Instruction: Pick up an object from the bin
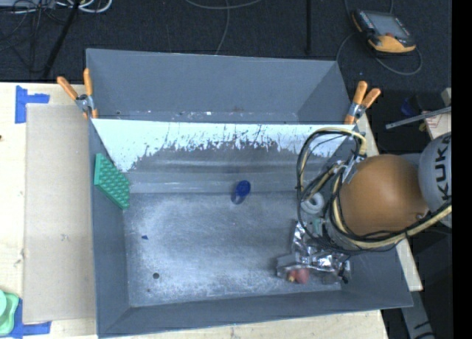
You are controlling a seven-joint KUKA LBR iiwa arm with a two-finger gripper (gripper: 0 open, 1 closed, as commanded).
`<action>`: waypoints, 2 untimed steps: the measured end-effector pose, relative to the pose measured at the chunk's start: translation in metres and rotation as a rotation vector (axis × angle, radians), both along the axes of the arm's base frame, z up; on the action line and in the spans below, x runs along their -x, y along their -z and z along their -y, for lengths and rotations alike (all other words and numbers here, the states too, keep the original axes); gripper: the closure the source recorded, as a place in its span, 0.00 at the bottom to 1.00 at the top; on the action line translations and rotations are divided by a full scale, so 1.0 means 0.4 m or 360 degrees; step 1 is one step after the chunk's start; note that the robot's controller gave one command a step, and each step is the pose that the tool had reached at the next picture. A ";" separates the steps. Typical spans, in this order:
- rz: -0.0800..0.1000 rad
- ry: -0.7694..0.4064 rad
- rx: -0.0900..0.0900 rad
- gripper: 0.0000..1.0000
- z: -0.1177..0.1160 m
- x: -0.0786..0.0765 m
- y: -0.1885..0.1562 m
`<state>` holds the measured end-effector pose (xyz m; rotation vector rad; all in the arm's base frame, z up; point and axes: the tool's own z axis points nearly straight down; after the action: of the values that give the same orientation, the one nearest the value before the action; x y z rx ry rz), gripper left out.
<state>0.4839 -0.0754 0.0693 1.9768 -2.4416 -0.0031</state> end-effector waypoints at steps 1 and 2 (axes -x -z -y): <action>-0.0002 0.0009 -0.0001 1.00 0.001 0.001 0.001; 0.0012 0.0036 0.0002 1.00 0.029 -0.032 -0.316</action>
Offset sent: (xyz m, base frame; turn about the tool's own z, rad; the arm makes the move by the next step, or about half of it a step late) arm 0.0000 0.0000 0.0000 0.0000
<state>0.4966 -0.0869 0.1958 1.9522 -2.4679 0.0064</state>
